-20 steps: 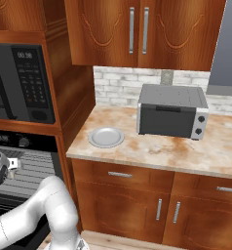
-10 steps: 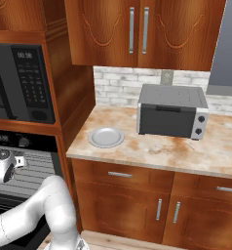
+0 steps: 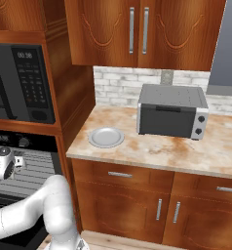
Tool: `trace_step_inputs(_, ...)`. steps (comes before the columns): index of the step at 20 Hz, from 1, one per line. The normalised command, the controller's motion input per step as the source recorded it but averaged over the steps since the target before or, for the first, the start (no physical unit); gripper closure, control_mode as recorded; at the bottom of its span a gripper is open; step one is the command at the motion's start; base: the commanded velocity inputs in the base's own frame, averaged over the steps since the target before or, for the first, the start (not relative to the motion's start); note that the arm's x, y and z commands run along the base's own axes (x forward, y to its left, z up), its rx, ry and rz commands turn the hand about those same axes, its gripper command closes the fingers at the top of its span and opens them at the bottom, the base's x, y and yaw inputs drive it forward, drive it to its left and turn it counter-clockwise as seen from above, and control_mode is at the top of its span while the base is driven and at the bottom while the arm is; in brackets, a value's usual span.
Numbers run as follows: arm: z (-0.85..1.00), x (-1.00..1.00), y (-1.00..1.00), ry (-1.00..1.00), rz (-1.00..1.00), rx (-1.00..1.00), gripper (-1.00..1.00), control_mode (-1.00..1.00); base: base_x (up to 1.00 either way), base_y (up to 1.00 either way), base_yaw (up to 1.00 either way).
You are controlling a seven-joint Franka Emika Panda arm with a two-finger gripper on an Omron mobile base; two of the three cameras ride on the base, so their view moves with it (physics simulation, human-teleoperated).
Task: Take the fish from the oven and place it on the plate on the counter.
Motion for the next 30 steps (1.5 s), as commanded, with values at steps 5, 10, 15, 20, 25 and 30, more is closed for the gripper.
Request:
trace_step_inputs(5,-0.40,0.08,0.09,0.00,-0.02,0.00,-1.00,-1.00,0.00,0.00,0.00)
trace_step_inputs(10,-0.25,0.05,0.01,0.00,-0.02,0.00,-1.00,-1.00,0.00,0.00,0.00)
trace_step_inputs(15,-0.37,-0.02,0.00,0.00,-0.02,0.01,1.00,-1.00,0.00,0.00,0.00)
trace_step_inputs(20,-0.25,0.00,0.00,0.00,-0.01,0.01,1.00,-1.00,0.00,0.00,0.00)
trace_step_inputs(25,-0.29,0.00,0.00,0.00,0.00,0.00,1.00,-1.00,0.00,0.00,0.00)
trace_step_inputs(30,-0.01,-0.09,-0.06,0.00,-0.03,0.00,1.00,-1.00,0.00,0.00,0.00)
